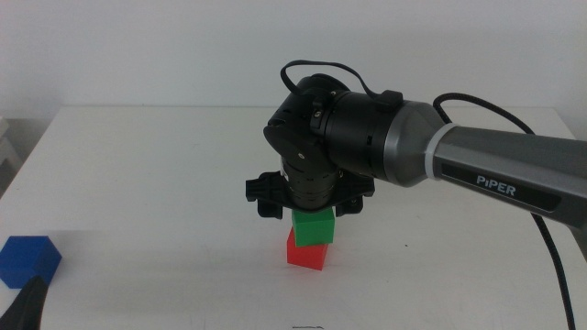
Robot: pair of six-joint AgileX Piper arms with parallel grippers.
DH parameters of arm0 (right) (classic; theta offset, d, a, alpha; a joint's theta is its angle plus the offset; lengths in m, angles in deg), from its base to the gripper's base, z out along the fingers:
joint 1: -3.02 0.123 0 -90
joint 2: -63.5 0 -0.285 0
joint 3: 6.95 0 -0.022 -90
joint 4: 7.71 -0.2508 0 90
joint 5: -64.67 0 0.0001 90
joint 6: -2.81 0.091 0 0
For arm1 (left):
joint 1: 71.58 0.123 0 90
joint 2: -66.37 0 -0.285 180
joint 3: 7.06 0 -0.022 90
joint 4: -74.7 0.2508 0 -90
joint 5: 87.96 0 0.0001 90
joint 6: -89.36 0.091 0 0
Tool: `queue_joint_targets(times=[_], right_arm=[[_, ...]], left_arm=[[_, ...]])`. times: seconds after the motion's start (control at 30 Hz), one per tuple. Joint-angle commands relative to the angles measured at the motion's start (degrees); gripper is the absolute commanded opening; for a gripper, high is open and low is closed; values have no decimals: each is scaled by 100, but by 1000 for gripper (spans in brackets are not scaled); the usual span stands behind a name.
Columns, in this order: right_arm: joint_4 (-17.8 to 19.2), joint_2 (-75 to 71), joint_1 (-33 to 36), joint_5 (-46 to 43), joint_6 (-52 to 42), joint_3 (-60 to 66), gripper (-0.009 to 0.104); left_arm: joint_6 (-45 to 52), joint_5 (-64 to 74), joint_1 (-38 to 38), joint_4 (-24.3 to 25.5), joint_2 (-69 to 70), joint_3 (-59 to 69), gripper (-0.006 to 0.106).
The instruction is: Stack red cubes first, then green, then blue cubes in a specific spot.
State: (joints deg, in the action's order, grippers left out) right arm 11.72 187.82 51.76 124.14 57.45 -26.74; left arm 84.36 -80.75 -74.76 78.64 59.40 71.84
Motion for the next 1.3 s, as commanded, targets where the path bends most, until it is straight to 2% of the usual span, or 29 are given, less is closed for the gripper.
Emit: queue_joint_targets(times=[0.0,0.27,0.37,0.47,0.6,0.7,0.77,1.03,1.27], right_arm=[[119,-439,16,-28,-18,-184,81],[61,-1601,-63,-122,-503,109,81],[82,-2375,-160,-510,-888,924,81],[-24,-3342,-282,-1272,-1799,1967,81],[-653,-4845,-547,-2033,-3571,3080,81],[-1188,-5843,-788,-2088,-4740,3626,81],[-1419,-6457,-928,-2093,-5192,3925,81],[-1671,-8143,-1140,-2132,-5687,4563,81],[-1701,-8492,-1140,-2141,-5778,4621,81]], left_arm=[[-44,-464,-3,-62,108,-19,94],[-44,-464,-3,-62,108,-19,94],[-44,-464,-3,-62,108,-19,94],[-44,-464,-3,-62,108,-19,94],[-44,-464,-3,-62,108,-19,94],[-44,-464,-3,-62,108,-19,94],[-44,-464,-3,-62,108,-19,94],[-44,-464,-3,-62,108,-19,94],[-44,-464,-3,-62,108,-19,94]])
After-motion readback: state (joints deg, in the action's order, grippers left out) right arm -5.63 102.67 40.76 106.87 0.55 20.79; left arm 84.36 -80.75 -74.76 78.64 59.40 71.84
